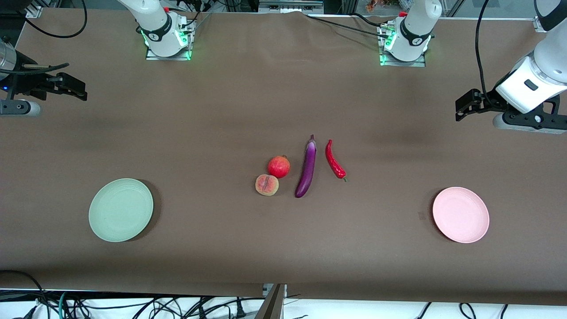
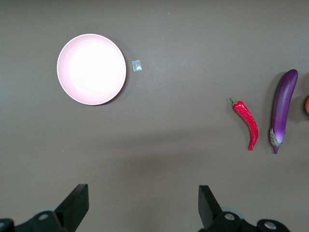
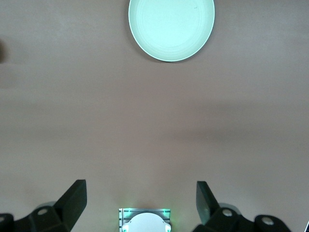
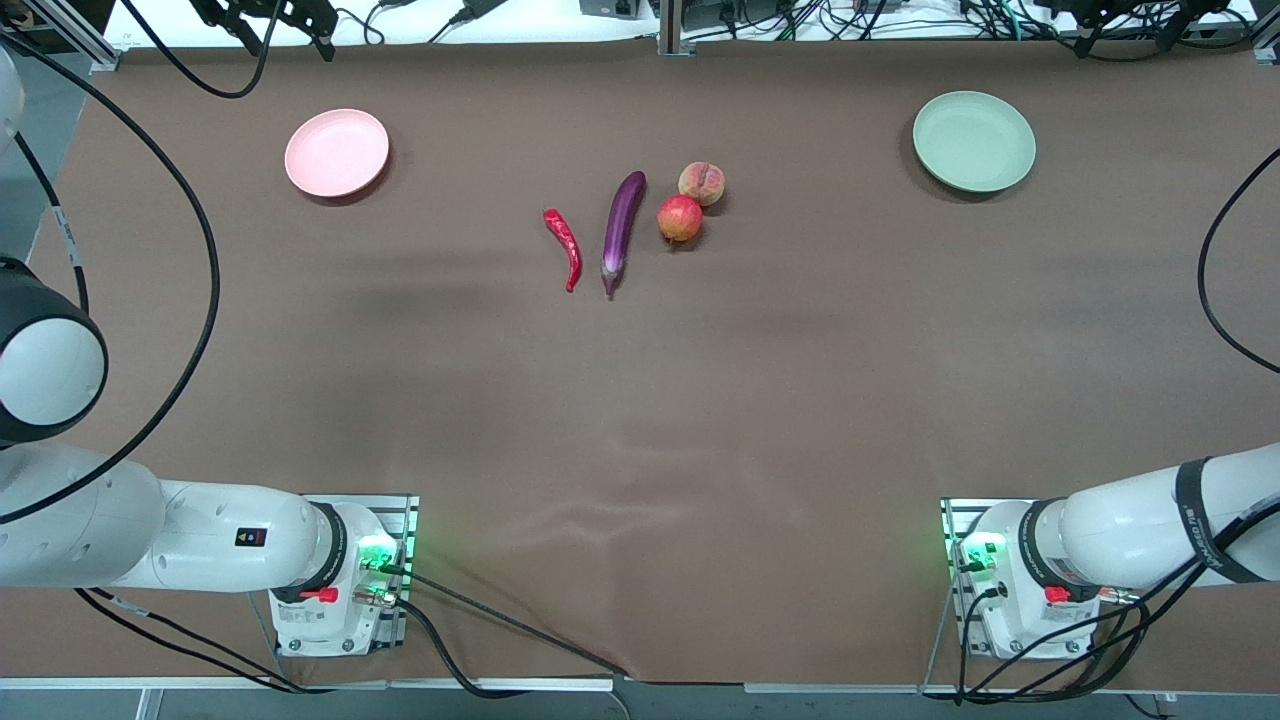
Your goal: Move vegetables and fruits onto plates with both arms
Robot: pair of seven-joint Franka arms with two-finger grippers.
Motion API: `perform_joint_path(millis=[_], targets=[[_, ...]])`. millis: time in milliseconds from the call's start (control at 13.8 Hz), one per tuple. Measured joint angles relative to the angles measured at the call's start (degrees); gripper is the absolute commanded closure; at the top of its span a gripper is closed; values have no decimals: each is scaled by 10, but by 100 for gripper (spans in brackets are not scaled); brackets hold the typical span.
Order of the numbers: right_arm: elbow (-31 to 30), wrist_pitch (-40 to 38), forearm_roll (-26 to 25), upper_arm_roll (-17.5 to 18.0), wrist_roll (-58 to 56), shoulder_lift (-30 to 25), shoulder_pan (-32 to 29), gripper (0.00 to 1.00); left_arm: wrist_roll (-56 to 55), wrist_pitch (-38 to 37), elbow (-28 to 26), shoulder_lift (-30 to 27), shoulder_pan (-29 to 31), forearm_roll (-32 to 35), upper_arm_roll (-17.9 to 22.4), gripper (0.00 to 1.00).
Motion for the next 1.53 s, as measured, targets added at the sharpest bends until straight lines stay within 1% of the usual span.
perform_joint_path(millis=[509,944,1235,1380,1526], targets=[[0,0,0,0,0,1,0,0,-1,-1,0,0,0,0,1,0],[0,8,2,0,0,1,0,0,-1,-17,0,0,0,-2,-1,0],[1,38,5,2,0,20,1,0,-1,-45,-1,9,-2,-3,-28,0],[1,52,6,4,0,42,2,0,-3,-55,-2,29,-5,-3,-45,0],[3,59,6,4,0,54,2,0,-30,-39,-3,62,-7,-9,-55,0]])
